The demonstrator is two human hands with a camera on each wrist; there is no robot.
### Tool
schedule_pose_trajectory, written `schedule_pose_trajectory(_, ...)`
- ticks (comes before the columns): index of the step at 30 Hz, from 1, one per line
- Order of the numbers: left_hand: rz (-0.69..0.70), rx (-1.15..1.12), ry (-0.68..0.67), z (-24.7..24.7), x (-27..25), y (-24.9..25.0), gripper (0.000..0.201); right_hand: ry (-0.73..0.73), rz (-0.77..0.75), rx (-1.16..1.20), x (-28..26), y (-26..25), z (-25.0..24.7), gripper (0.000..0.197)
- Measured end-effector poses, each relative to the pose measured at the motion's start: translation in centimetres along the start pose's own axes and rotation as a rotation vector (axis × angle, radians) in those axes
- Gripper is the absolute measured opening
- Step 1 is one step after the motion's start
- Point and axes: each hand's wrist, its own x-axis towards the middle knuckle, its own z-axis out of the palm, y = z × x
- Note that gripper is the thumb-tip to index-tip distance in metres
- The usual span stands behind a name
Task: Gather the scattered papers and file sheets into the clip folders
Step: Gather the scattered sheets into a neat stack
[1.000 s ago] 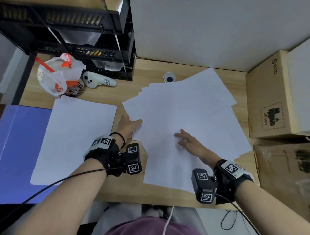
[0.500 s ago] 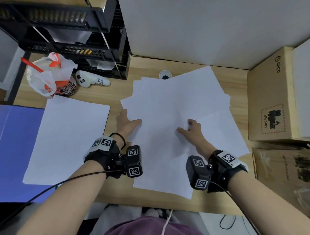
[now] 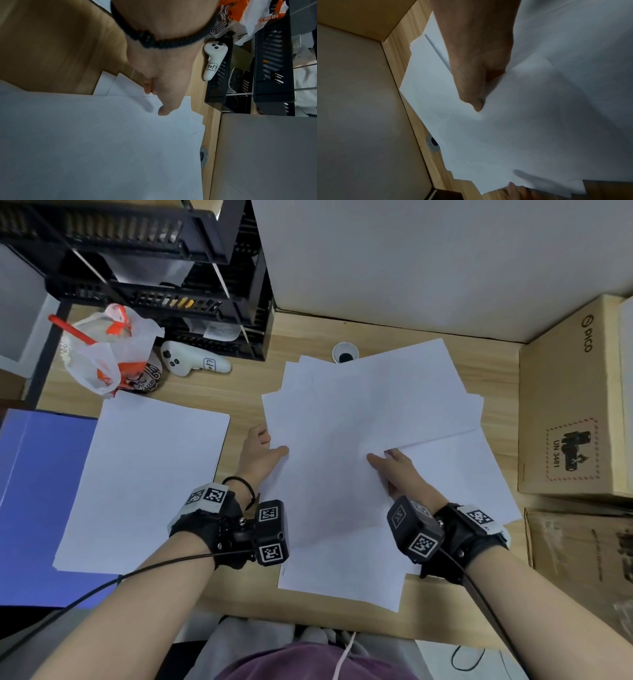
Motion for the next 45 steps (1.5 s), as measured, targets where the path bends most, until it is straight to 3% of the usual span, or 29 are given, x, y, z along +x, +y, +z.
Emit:
schedule_pose_trajectory(6, -0.020, -0.024, -0.034, -0.2, -0.4, 0.2, 0.069, 0.106, -0.064, -0.012, -1.2, 0.3, -1.3, 0.022)
schedule_pose_trajectory(12, 0.049, 0.005, -0.051, 0.0, -1.0, 0.2, 0.060, 0.082, -0.109, 0.126, -3.4, 1.8, -2.9, 0.035)
schedule_pose_trajectory(17, 0.123, -0.103, -0.235, 0.2, -2.8, 1.4, 0.034, 0.021, -0.182, 0.230, -5.1, 2.0, -2.5, 0.010)
schedule_pose_trajectory(20, 0.165, -0.128, -0.292, -0.2, -3.4, 1.6, 0.031, 0.026, -0.175, 0.295, -6.0, 1.9, -1.8, 0.012)
schedule_pose_trajectory(23, 0.174, -0.087, -0.282, -0.9, -3.8, 1.3, 0.023, 0.153, -0.149, 0.302, -5.7, 2.1, -1.7, 0.033)
schedule_pose_trajectory(27, 0.159, -0.043, -0.269, -2.4, -4.4, -0.1, 0.016, 0.310, -0.148, 0.396, -5.4, 2.4, -1.6, 0.030)
schedule_pose_trajectory(29, 0.161, -0.073, -0.197, -3.3, -4.7, -0.8, 0.013, 0.374, -0.139, 0.365, -5.3, 2.7, -1.8, 0.026)
schedule_pose_trajectory(35, 0.140, 0.071, -0.104, -4.8, -5.6, -2.9, 0.042, 0.460, -0.254, 0.343, -6.8, 2.6, -3.6, 0.029)
schedule_pose_trajectory(38, 0.046, 0.116, -0.122, -4.6, -4.9, -4.1, 0.039, 0.369, -0.326, 0.432, -8.2, -0.2, -3.8, 0.024)
schedule_pose_trajectory(42, 0.041, 0.171, -0.151, -4.2, -4.5, -4.1, 0.042, 0.005, -0.416, 0.424, -11.4, -4.5, -1.7, 0.027)
schedule_pose_trajectory(45, 0.041, 0.179, -0.163, -4.0, -4.5, -3.7, 0.032, -0.164, -0.484, 0.438, -13.7, -6.0, 0.0, 0.040)
